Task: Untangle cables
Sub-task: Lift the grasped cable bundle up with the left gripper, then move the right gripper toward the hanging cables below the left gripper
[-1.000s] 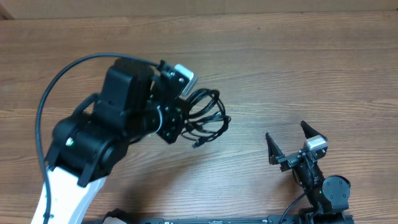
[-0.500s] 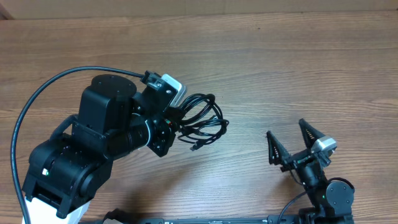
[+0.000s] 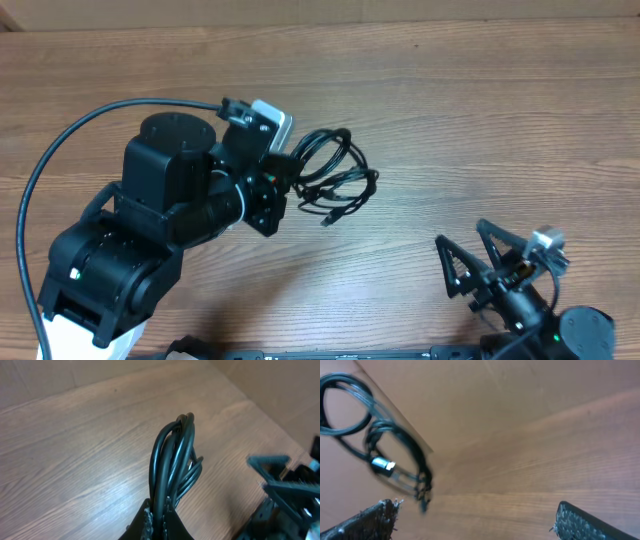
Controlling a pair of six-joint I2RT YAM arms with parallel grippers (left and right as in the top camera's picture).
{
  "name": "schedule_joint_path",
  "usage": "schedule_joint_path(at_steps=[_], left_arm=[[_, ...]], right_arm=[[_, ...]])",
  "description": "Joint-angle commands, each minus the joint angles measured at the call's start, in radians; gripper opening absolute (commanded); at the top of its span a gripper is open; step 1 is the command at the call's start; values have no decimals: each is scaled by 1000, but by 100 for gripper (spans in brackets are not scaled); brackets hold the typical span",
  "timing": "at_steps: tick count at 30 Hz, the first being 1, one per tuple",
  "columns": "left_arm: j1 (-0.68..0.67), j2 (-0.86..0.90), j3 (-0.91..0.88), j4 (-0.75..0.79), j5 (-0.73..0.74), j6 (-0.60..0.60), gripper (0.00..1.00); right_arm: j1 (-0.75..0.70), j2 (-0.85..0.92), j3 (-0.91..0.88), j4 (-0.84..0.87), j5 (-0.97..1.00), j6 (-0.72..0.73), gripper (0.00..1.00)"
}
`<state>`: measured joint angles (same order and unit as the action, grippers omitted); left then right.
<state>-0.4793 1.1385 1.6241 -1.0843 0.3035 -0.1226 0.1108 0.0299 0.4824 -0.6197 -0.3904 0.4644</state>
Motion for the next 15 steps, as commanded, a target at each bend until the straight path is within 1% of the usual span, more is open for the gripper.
schedule_joint_path(at_steps=[1, 5, 6, 8, 10, 14, 15], left_arm=[[-5, 18, 28, 38, 1, -112, 4], [-5, 41, 28, 57, 5, -204, 4], [-5, 46, 28, 57, 6, -243, 4], [-6, 53, 28, 57, 18, -276, 4], [-6, 59, 28, 65, 51, -282, 4], [-6, 66, 28, 64, 91, -282, 4], [-6, 66, 28, 61, 92, -284, 4]], right_arm=[[-7, 56, 115, -66, -42, 41, 100], [-7, 169, 231, -148, -142, 41, 100], [-7, 216, 266, -168, -187, 41, 100], [-7, 270, 296, -167, -256, 40, 100], [-7, 314, 303, -134, -322, 41, 100], [-7, 368, 303, -80, -330, 47, 100], [-7, 377, 303, -71, -335, 74, 100]])
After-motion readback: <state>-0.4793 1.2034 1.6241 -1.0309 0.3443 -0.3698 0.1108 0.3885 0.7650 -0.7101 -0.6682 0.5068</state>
